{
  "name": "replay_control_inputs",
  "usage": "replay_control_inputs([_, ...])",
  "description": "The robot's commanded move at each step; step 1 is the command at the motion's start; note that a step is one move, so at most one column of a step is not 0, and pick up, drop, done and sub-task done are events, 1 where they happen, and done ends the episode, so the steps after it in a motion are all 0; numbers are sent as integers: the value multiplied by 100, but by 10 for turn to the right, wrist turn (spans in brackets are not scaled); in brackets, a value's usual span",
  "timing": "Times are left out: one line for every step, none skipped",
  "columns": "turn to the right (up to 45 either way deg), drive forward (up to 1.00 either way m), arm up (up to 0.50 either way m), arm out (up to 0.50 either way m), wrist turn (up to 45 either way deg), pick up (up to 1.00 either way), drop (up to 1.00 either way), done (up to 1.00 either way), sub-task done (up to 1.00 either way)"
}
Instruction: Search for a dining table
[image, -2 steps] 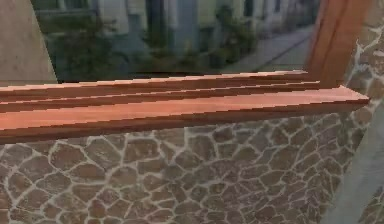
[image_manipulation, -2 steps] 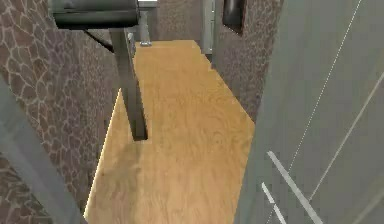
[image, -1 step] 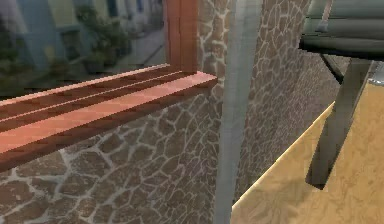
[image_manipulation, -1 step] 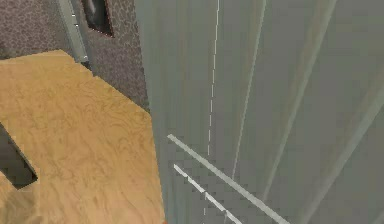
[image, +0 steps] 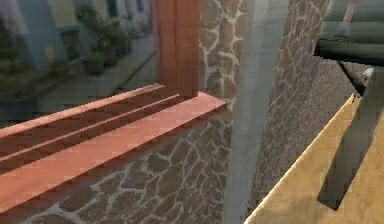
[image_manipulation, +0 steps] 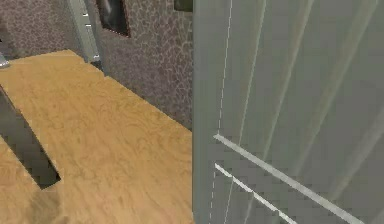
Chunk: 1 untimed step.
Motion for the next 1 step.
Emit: replay_control_inputs([-450,0,0,0,0,0,0,0,0])
